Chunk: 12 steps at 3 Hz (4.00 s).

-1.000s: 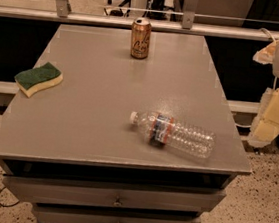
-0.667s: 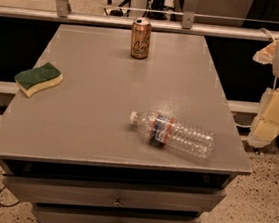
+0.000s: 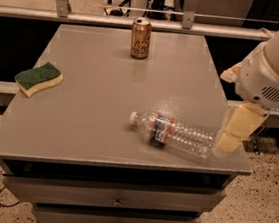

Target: Move water bottle near orange can

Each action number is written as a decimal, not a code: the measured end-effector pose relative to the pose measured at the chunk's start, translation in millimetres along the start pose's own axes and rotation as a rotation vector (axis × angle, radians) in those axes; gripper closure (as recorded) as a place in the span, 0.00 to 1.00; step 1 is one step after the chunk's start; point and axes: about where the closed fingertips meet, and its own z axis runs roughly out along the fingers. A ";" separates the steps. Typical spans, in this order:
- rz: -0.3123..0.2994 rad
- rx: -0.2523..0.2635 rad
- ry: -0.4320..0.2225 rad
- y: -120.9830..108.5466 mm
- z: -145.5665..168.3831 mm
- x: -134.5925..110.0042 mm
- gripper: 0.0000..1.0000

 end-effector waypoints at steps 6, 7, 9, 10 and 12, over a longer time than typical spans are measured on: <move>0.059 -0.058 -0.098 5.8 104.4 -10.7 0.70; 0.121 -0.008 -0.122 -16.8 78.9 -5.4 0.99; 0.174 0.101 -0.166 -58.7 31.2 -1.8 1.00; 0.203 0.142 -0.180 -70.1 29.0 -0.8 1.00; 0.390 0.328 -0.237 -160.4 18.4 8.5 1.00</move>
Offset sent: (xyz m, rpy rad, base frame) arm 0.0132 0.0416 -0.0784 0.1225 0.0253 0.0301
